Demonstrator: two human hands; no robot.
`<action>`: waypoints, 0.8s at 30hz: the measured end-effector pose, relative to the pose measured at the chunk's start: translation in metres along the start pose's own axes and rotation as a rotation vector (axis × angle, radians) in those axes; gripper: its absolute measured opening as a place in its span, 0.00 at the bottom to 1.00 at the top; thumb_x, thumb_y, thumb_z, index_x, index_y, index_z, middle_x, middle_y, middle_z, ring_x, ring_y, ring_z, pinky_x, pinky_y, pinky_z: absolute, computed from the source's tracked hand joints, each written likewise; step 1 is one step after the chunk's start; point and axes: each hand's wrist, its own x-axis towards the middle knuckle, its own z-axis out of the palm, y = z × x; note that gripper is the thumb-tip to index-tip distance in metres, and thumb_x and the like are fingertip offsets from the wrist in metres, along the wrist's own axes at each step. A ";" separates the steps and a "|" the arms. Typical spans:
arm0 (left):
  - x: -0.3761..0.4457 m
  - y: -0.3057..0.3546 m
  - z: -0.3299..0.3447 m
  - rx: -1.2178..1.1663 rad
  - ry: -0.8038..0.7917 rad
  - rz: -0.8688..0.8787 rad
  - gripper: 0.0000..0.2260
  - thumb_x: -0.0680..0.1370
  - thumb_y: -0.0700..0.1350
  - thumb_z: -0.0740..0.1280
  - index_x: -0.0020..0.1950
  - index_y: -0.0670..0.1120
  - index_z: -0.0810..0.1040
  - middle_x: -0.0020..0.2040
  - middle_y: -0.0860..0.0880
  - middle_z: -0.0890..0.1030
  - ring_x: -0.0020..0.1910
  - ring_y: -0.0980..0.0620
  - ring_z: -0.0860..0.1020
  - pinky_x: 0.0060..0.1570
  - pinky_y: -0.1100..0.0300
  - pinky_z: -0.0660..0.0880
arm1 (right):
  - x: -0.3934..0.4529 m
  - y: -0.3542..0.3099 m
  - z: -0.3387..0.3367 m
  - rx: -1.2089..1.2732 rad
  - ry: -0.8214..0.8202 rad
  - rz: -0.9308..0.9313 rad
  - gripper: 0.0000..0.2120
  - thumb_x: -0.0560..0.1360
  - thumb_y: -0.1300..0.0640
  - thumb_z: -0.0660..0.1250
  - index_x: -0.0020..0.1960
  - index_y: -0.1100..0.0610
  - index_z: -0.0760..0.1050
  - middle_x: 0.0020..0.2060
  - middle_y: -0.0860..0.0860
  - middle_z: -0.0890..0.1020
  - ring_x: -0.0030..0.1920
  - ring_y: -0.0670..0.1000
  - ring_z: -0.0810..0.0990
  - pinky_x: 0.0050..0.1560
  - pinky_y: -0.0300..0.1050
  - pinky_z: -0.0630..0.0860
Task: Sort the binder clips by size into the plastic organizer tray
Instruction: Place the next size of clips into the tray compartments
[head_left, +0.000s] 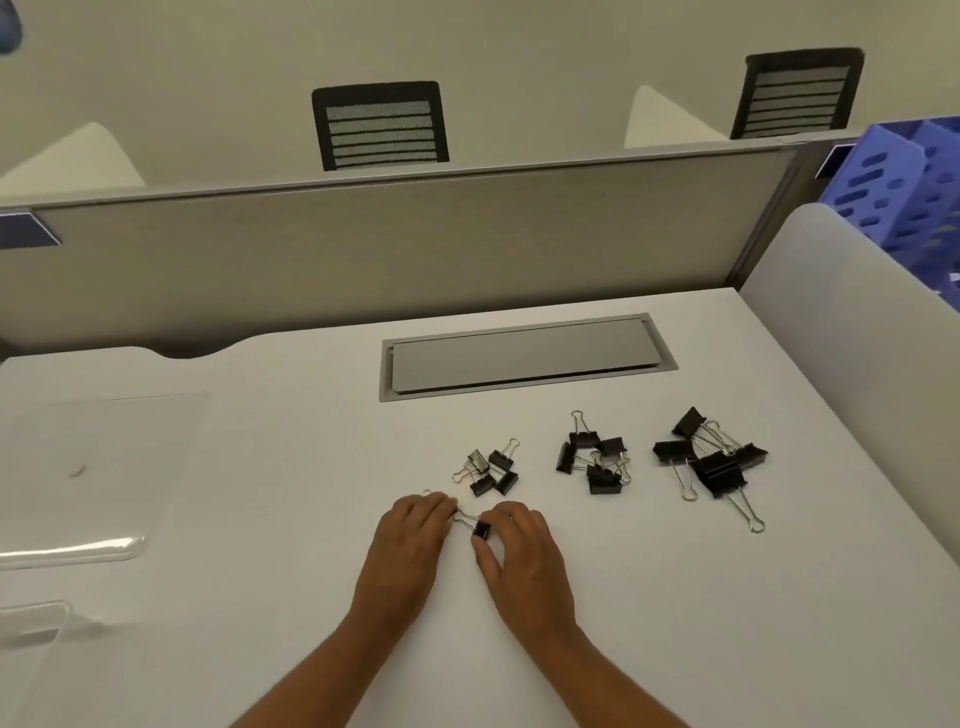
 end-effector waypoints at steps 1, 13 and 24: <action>-0.004 0.003 -0.002 0.029 0.023 -0.034 0.20 0.87 0.50 0.52 0.70 0.45 0.79 0.62 0.52 0.82 0.57 0.47 0.79 0.57 0.55 0.75 | -0.001 -0.001 -0.001 0.028 -0.007 0.006 0.10 0.78 0.48 0.69 0.58 0.49 0.79 0.54 0.41 0.78 0.54 0.45 0.77 0.53 0.37 0.77; -0.042 0.020 -0.022 -0.185 0.003 -0.313 0.09 0.83 0.44 0.60 0.60 0.53 0.75 0.59 0.57 0.72 0.57 0.54 0.71 0.57 0.60 0.72 | 0.010 -0.011 -0.042 0.868 -0.029 0.773 0.12 0.72 0.69 0.71 0.48 0.54 0.85 0.37 0.52 0.81 0.32 0.47 0.79 0.40 0.41 0.76; -0.120 0.065 -0.103 -0.730 0.096 -0.878 0.03 0.81 0.52 0.71 0.49 0.56 0.79 0.43 0.56 0.85 0.39 0.52 0.77 0.45 0.56 0.74 | -0.042 -0.037 -0.043 0.939 -0.288 0.670 0.11 0.77 0.71 0.67 0.53 0.59 0.83 0.40 0.55 0.83 0.37 0.51 0.78 0.40 0.45 0.75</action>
